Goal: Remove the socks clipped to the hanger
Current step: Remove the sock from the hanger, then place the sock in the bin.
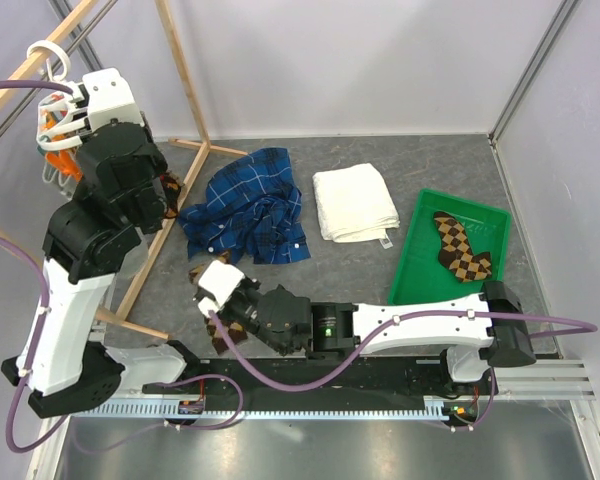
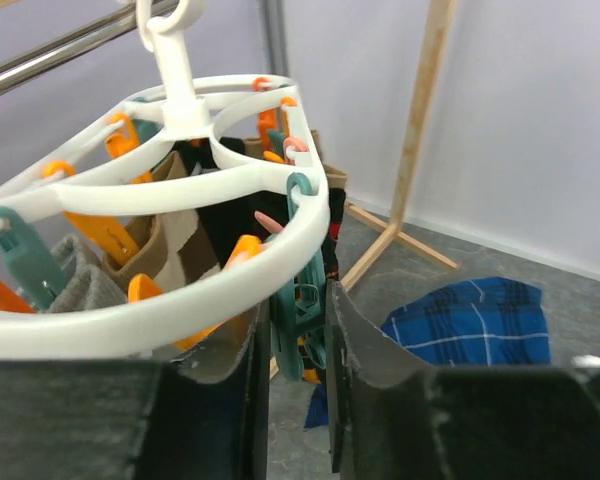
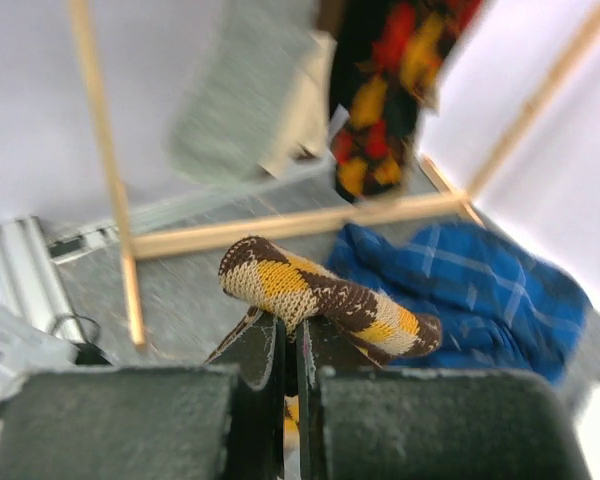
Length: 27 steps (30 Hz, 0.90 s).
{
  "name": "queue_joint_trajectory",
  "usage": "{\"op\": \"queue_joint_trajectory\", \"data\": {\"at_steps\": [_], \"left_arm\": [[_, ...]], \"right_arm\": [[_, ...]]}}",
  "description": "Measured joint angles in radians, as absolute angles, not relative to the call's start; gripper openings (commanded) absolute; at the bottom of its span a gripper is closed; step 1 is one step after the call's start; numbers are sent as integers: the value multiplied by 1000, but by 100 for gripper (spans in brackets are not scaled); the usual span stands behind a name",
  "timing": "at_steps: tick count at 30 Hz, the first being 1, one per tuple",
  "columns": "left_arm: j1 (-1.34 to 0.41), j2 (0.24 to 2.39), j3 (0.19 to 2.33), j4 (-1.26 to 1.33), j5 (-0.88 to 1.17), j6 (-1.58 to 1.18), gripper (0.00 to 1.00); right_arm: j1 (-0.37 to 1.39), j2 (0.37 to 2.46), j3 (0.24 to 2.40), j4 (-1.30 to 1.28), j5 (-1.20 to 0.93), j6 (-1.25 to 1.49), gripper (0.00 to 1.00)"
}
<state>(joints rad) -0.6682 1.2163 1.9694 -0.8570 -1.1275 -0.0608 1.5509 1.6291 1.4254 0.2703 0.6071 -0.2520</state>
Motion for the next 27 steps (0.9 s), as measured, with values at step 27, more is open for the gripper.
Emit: {"op": "queue_joint_trajectory", "data": {"at_steps": [27], "left_arm": [[-669,856,1293,-632,-174,-35,77]], "right_arm": [[687,1074,1190,-524,933,136,0]]}}
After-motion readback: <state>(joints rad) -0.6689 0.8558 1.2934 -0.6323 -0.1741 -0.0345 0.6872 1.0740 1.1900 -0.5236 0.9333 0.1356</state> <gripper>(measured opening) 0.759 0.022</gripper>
